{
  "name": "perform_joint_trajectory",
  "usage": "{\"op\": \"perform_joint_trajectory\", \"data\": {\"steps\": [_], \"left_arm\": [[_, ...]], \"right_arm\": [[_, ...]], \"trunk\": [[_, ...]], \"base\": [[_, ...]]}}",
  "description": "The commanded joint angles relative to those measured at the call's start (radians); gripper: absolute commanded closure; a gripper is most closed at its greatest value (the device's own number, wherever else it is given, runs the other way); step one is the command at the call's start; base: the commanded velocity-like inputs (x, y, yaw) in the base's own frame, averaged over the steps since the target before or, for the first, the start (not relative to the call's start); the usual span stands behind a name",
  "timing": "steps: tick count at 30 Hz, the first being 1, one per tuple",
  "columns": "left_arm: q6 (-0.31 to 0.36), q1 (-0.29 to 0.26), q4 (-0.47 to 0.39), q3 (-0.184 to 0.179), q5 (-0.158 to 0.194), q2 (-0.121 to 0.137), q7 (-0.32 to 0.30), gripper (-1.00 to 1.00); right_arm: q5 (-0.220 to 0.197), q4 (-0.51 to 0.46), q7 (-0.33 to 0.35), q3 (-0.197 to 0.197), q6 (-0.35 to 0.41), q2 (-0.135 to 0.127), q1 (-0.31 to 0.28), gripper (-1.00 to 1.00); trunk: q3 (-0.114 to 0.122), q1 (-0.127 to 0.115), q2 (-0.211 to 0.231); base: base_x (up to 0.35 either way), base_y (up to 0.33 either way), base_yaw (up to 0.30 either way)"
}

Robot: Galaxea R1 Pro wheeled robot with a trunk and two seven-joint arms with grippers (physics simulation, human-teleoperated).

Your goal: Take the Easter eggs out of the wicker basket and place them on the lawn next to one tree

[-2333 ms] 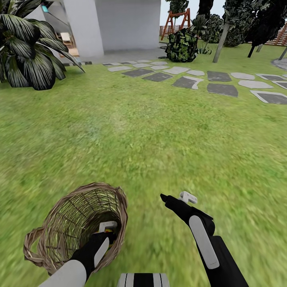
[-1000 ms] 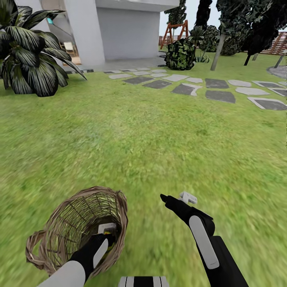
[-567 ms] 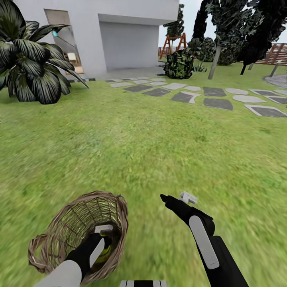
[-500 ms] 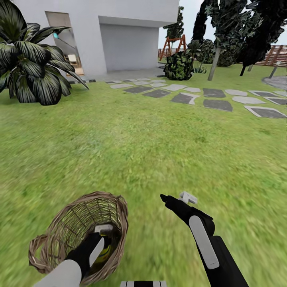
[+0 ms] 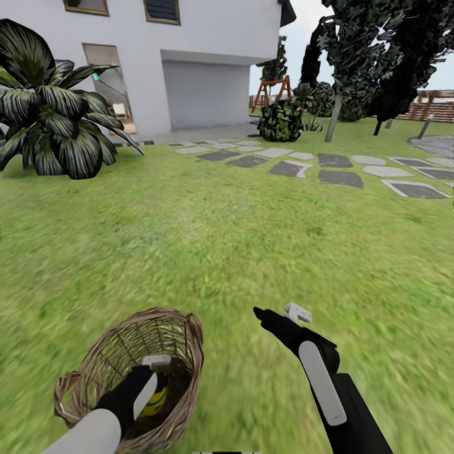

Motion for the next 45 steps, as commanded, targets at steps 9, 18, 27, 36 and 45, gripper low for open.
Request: {"op": "perform_joint_trajectory", "data": {"steps": [9,18,27,36,45], "left_arm": [[0.007,0.000,-0.014,-0.003,0.014,0.004,0.006,1.00],[0.058,-0.001,-0.037,0.001,0.017,0.036,-0.138,1.00],[0.156,-0.002,-0.085,0.002,0.018,0.086,-0.288,1.00],[0.200,-0.002,-0.105,0.003,0.030,0.123,-0.400,1.00],[0.295,-0.002,-0.154,0.024,0.032,0.155,-0.502,1.00]], "right_arm": [[-0.010,-0.001,-0.011,0.002,0.001,0.001,-0.001,-1.00],[-0.010,-0.001,-0.010,0.001,0.001,-0.002,-0.001,-1.00],[-0.010,-0.001,-0.011,0.002,0.001,0.000,-0.001,-1.00],[-0.010,0.000,-0.011,0.002,0.001,0.000,-0.001,-1.00],[-0.010,0.005,-0.011,0.001,0.001,0.000,-0.001,-1.00]], "trunk": [[0.034,-0.004,0.002],[0.067,-0.018,0.024],[0.095,-0.053,0.087],[0.123,-0.087,0.150],[0.151,-0.122,0.213]], "base": [[-0.006,0.000,0.000],[-0.049,0.000,0.000],[0.000,0.000,0.000],[0.000,0.000,0.000],[0.000,0.000,0.000]]}}
